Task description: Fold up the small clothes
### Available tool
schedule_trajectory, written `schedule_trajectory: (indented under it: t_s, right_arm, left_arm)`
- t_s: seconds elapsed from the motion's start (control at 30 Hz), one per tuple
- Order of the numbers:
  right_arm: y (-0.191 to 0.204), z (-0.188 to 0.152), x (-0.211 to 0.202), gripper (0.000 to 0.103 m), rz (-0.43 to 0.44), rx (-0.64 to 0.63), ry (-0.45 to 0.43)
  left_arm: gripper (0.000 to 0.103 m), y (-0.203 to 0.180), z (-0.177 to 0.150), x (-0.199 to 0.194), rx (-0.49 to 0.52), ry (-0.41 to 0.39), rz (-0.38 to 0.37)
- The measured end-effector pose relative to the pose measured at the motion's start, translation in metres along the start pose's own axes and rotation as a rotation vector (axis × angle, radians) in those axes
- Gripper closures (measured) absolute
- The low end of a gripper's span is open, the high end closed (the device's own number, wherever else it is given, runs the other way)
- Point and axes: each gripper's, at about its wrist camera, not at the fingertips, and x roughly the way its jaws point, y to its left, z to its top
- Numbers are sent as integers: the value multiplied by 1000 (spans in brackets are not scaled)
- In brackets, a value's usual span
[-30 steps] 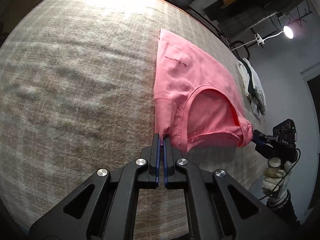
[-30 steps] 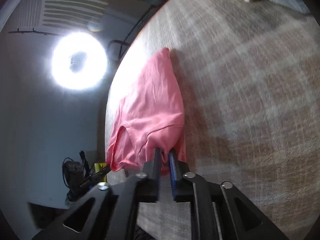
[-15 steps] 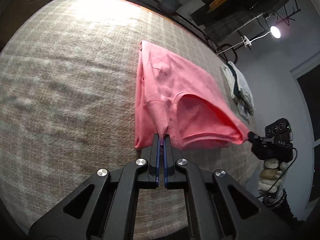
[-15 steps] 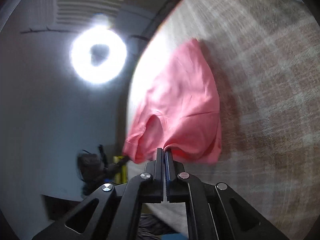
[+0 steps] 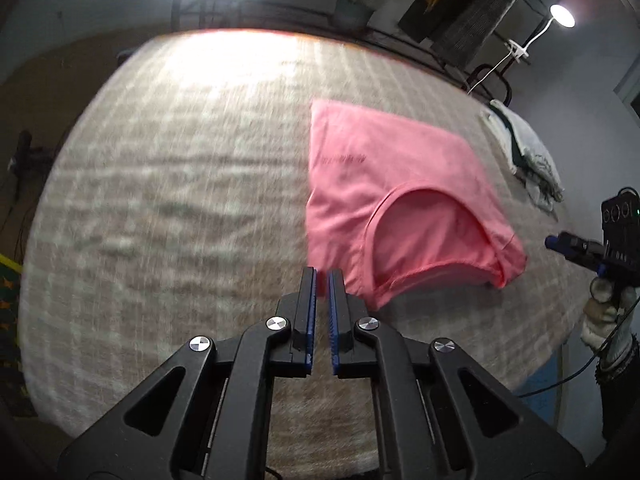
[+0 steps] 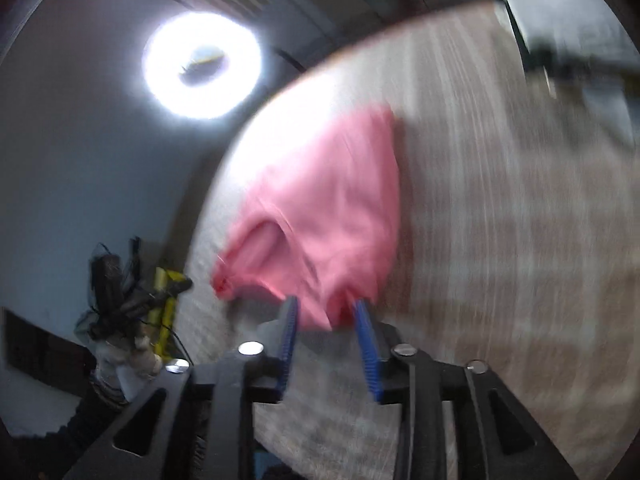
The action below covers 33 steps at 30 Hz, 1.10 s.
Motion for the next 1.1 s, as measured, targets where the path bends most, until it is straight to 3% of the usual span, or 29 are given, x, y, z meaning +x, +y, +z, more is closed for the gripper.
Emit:
schedule_trajectory:
  t_s: [0.17, 0.4, 0.53, 0.63, 0.7, 0.77, 0.87, 1.03, 1.07, 1.1]
  right_arm:
    - [-12, 51, 7, 64, -7, -7, -75]
    - [-58, 109, 57, 64, 34, 109, -54]
    - [-83, 125, 92, 64, 19, 160, -18]
    - [-91, 130, 103, 83, 64, 206, -23]
    - [-91, 131, 106, 100, 106, 218, -27]
    - [-79, 131, 102, 103, 61, 166, -33]
    - [-67, 134, 102, 103, -107, 75, -33]
    - [-45, 134, 85, 97, -267, -21, -74]
    - [-45, 134, 80, 90, -268, -7, -87]
    - [-44, 130, 73, 71, -244, 10, -89]
  left_arm:
    - [100, -24, 32, 20, 30, -47, -11]
    - [100, -35, 45, 66, 34, 7, -31]
    - [100, -28, 41, 87, 26, 58, -22]
    - [100, -25, 39, 95, 31, 75, -16]
    - [100, -23, 38, 99, 29, 83, -18]
    - [100, -25, 37, 100, 45, 79, -13]
    - [100, -29, 34, 97, 72, 73, -1]
    - [99, -17, 35, 74, 32, 6, 14]
    - [98, -12, 36, 70, 13, -4, 11]
    - [94, -5, 37, 66, -16, -14, 0]
